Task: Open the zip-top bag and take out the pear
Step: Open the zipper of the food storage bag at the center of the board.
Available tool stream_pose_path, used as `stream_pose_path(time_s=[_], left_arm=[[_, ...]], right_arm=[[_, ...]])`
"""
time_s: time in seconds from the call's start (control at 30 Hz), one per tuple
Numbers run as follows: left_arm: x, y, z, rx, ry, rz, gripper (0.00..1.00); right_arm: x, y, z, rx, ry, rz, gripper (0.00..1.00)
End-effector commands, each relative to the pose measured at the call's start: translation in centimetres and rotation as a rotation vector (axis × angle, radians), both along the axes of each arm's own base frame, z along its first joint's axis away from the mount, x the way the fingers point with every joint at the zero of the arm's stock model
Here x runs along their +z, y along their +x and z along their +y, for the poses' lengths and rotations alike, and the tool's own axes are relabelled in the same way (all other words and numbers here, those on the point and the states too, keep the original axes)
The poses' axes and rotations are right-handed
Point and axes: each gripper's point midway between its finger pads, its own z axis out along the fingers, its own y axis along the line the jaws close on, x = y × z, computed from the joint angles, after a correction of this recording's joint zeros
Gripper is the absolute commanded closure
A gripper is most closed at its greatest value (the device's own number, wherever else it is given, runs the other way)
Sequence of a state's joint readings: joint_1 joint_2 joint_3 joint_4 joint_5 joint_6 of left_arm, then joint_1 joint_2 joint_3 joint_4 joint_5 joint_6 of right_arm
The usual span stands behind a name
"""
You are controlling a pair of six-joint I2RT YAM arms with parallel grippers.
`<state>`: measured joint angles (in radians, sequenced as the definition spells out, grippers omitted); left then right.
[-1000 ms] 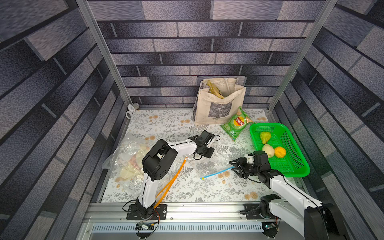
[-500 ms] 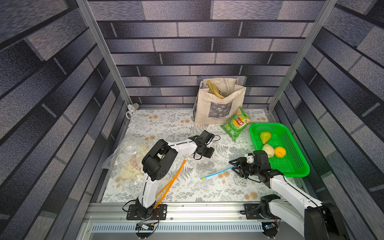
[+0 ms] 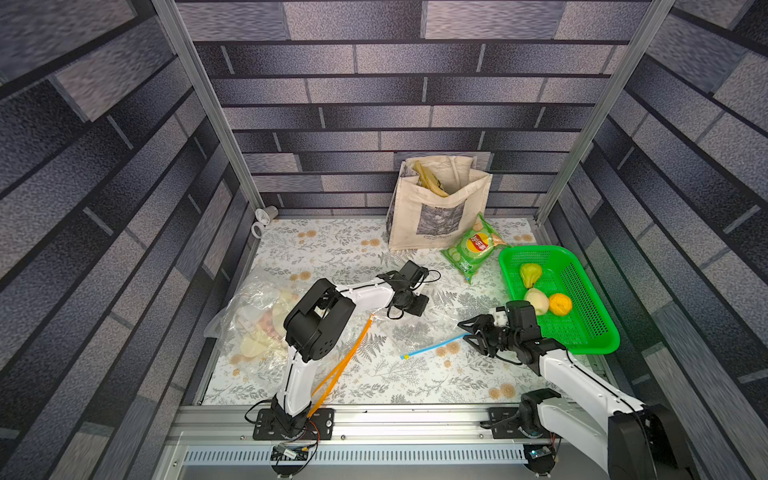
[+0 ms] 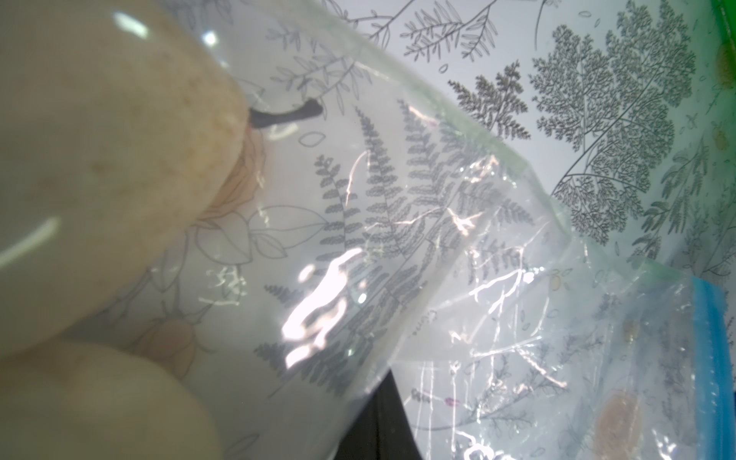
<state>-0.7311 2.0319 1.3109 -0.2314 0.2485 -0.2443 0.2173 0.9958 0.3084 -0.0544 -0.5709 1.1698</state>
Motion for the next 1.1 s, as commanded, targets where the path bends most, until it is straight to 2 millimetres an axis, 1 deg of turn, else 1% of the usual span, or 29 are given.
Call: stream_pose_path(time_s=[0.0,0.37,0.67,0.9,1.07], left_arm=[[-5.02,-3.05,3.46,0.019,0.168,0.149,1.0],[-5.01,-3.12,3.54,0.019,0.171,0.152,1.0],[-5.06,-3.09,3.55,0.019,0.172,0.152,1.0],[-4.97,-3.06,3.52,0.019,0.172,0.152,1.0],[-4.96,-3.04,3.57,0.02,0.175,0.15,1.0]], right_arm=[[1.12,0.86,0.06,0.002,0.009,-0.044,0.48],[1.4,1.16,0.17,0.005,0.017,-0.062,0.48],[0.75,1.04,0.14,0.004,0.015,-0.041,0.48],[0.87,1.23,0.13,0.001,0.016,-0.046,0.48],[1.08,0.97,0.15,0.006,0.019,-0.048,0.48]])
